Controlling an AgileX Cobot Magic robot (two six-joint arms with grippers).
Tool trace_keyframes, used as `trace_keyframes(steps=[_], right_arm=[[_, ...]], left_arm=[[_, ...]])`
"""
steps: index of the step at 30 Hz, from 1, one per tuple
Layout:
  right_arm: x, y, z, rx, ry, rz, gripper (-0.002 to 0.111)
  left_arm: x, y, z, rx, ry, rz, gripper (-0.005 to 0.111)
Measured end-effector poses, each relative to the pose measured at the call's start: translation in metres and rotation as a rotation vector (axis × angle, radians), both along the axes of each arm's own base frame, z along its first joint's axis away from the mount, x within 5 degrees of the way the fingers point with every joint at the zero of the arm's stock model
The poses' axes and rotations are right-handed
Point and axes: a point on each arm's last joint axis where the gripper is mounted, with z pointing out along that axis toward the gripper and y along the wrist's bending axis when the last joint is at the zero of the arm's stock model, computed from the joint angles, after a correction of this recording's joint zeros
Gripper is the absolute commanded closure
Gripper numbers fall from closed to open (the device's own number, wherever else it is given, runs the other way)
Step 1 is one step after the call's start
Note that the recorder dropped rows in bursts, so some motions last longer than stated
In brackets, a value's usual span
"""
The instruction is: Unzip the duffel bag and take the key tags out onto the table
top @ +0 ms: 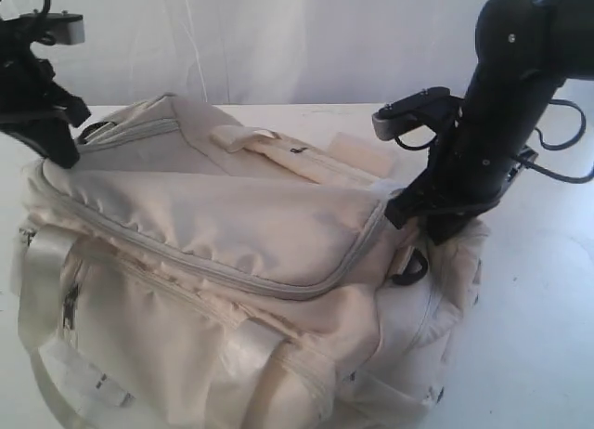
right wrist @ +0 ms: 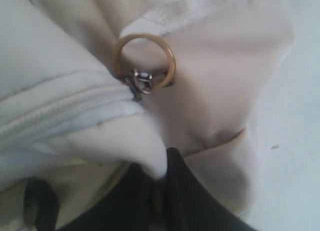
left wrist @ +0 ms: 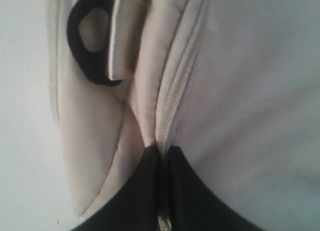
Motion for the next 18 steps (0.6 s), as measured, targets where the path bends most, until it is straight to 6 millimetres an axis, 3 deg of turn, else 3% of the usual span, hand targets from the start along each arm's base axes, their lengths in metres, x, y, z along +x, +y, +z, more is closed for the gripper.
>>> trace_keyframes(steps=[7, 13, 15, 18], right_arm=[[0.043, 0.009, -0.003, -0.001, -0.039, 0.02, 0.108], [0.06, 0.013, 0.006, 0.015, -0.086, 0.037, 0.108], [0.061, 0.013, 0.009, 0.017, -0.087, 0.037, 0.105], [0.061, 0.014, 0.016, 0.016, -0.081, 0.038, 0.085]], left_arm=[[-0.062, 0.0, -0.012, -0.04, 0.089, -0.002, 0.107], [-0.086, -0.004, -0.027, -0.072, 0.134, -0.003, 0.107], [-0.086, -0.004, -0.03, -0.076, 0.125, 0.003, 0.1], [-0.085, -0.005, -0.027, -0.083, 0.111, 0.006, 0.079]])
